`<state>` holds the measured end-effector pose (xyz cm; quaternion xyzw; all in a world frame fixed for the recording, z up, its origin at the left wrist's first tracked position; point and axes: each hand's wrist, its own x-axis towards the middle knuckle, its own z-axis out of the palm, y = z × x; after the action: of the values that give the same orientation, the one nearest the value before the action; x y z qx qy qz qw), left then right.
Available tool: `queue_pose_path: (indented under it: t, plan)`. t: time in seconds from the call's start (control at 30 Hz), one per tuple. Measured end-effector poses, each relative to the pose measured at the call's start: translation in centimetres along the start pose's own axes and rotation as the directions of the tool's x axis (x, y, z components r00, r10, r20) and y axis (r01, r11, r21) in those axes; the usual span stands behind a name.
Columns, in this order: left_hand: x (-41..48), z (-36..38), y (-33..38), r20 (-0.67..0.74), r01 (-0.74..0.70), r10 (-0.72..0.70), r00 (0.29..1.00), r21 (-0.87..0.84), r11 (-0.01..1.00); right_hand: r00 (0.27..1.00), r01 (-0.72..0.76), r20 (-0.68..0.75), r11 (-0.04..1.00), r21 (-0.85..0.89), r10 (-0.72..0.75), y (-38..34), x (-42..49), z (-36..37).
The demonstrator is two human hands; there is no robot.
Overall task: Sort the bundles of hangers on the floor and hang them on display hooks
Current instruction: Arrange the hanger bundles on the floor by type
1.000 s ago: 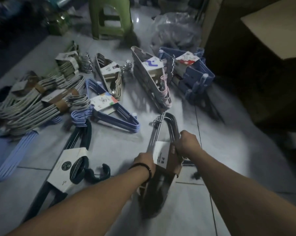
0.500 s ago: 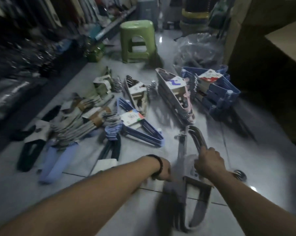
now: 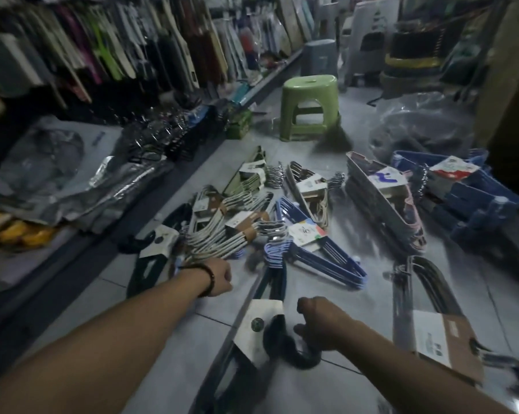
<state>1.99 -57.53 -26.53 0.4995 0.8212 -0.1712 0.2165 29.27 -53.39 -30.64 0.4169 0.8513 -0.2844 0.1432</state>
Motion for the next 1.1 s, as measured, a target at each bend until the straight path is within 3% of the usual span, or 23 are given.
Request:
queue_pose_path:
  t: [0.23, 0.33, 0.47, 0.63, 0.77, 0.9, 1.03, 1.1]
  plan:
    - [7.0, -2.7, -3.3, -0.301, 0.061, -0.094, 0.949, -0.117, 0.991, 0.986, 0.006, -0.168, 0.995, 0.098, 0.010, -5.1, 3.6, -1.4]
    - [9.6, -2.0, -4.8, -0.280, 0.082, -0.106, 0.954, -0.097, 0.992, 0.991, -0.004, -0.136, 0.997, 0.079, 0.015, -4.9, 4.4, -0.6]
    - [10.7, 1.5, -3.8, -0.287, -0.006, 0.037, 0.957, 0.110, 0.994, 0.987, -0.054, -0.143, 0.993, 0.109, 0.070, -4.5, 5.6, -0.5]
    - [10.6, 2.3, -2.6, -0.296, 0.015, -0.024, 0.955, -0.033, 0.999, 0.978, -0.086, -0.173, 0.982, 0.166, 0.115, -4.8, 6.0, 0.4]
    - [10.6, 1.5, -2.1, -0.212, -0.090, 0.032, 0.977, -0.271, 0.958, 0.983, -0.123, -0.121, 0.984, 0.132, 0.139, -3.8, 3.9, -0.3]
    - [8.0, -0.4, 0.7, -0.177, -0.145, 0.020, 0.984, -0.732, 0.666, 0.975, -0.126, -0.167, 0.982, 0.143, 0.150, -2.1, 1.7, -2.8]
    - [4.6, -2.1, 4.0, -0.180, -0.167, -0.011, 0.984, -0.933, 0.320, 0.942, -0.088, -0.287, 0.953, 0.291, 0.175, -0.3, 1.6, -5.7]
    - [2.9, -2.6, 5.3, -0.182, -0.178, 0.004, 0.983, -0.961, 0.213, 0.915, -0.037, -0.331, 0.865, 0.501, 0.231, 0.3, 1.5, -7.5]
